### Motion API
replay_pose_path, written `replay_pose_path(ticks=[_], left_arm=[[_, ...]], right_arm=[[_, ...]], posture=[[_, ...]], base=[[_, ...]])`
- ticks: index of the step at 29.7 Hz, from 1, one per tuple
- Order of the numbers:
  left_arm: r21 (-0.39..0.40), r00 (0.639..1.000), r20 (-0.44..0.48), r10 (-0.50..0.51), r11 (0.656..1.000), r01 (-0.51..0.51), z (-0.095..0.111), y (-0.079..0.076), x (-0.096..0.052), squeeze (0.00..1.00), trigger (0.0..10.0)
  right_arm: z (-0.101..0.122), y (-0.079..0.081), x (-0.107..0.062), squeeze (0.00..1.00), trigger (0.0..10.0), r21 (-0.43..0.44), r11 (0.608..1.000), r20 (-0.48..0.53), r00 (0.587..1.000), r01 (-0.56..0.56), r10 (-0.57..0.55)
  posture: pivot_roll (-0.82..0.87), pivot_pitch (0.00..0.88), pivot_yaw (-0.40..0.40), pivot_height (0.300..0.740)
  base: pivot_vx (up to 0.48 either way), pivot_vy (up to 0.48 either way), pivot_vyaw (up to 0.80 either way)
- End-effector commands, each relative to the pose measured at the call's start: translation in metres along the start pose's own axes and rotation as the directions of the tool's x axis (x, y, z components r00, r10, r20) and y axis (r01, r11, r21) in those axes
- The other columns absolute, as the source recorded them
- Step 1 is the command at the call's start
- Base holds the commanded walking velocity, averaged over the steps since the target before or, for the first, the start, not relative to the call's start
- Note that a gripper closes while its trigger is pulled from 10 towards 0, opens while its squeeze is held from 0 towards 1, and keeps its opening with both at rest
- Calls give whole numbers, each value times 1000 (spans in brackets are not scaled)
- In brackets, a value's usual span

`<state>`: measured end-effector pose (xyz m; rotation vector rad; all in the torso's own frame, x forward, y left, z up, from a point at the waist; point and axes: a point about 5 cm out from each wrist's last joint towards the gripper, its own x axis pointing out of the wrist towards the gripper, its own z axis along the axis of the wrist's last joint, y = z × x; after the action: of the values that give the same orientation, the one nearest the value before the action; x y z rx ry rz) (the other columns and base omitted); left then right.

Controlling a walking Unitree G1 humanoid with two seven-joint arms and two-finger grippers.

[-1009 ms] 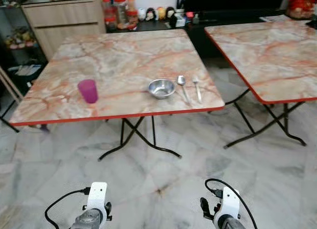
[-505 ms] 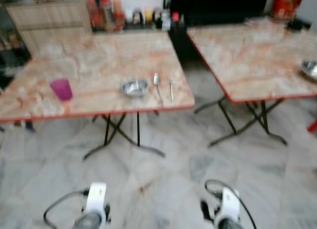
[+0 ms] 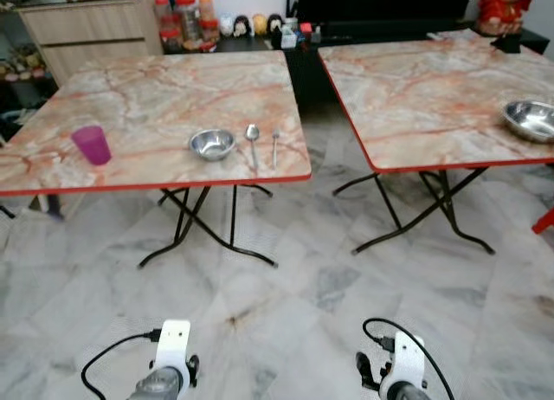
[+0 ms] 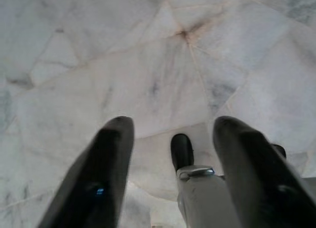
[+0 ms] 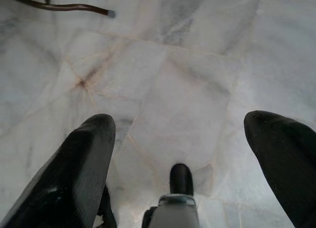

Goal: Setting the table

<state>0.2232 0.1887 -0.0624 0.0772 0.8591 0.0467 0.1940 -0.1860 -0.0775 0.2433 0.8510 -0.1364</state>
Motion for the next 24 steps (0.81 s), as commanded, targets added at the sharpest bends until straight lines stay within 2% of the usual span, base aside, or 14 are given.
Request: replay_pose_path(ticks=[1,24], left_arm=[[10,1000,-17,5,1000,-5,-4,4,-1,1000,10000],[-3,1000,-12,1,1000,-1,-1,4,0,1000,10000]], right_arm=[[1,3,1,0,10000,-3,1000,-2,1000,-7,7],[2,3,1,0,10000,6,1000,3,1000,-5,5]], posture=[[-38,0,9,740],[-38,0,9,740]], base=[[0,0,0],[0,0,0]])
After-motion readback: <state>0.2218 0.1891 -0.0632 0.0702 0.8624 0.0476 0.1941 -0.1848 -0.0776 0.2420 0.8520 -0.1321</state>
